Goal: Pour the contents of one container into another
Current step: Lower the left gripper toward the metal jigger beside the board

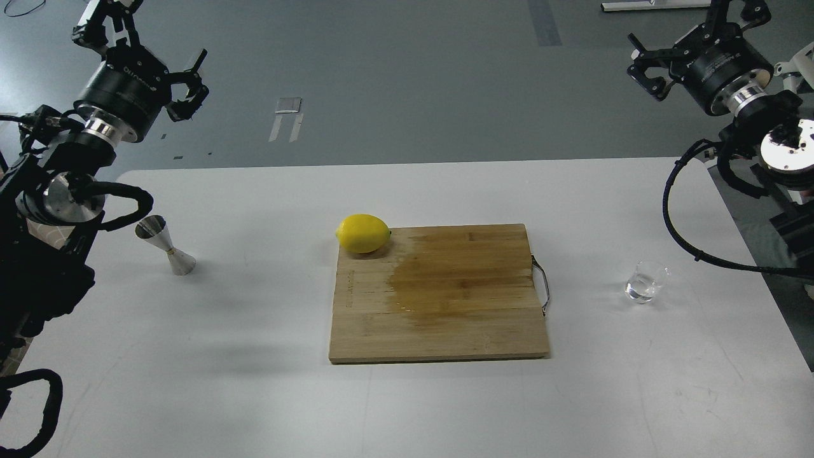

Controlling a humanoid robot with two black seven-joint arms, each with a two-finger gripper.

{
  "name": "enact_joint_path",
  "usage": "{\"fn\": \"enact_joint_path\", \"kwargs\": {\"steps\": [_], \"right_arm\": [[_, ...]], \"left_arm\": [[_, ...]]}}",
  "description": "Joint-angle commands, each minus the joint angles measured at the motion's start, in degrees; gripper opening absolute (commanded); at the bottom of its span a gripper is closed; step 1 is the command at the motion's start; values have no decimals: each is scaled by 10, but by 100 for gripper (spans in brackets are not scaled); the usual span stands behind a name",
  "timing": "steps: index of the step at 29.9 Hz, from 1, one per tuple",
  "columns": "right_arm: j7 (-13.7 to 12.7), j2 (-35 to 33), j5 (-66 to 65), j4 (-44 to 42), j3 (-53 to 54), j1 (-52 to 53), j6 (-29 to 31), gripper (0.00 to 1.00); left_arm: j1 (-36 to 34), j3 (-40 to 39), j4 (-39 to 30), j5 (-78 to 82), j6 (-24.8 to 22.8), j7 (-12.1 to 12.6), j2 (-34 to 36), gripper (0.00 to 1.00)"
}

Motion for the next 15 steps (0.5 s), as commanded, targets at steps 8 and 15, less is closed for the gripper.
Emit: {"fn": "enact_joint_path", "kwargs": {"steps": [8,15], "right_arm": [[-3,-13,-6,-18,-3,-9,3,100],[-6,-9,-5,-18,0,-5,6,100]], "left_arm": [[-15,1,16,0,21,4,-2,99],[-15,3,17,2,15,33,-2,99]]}}
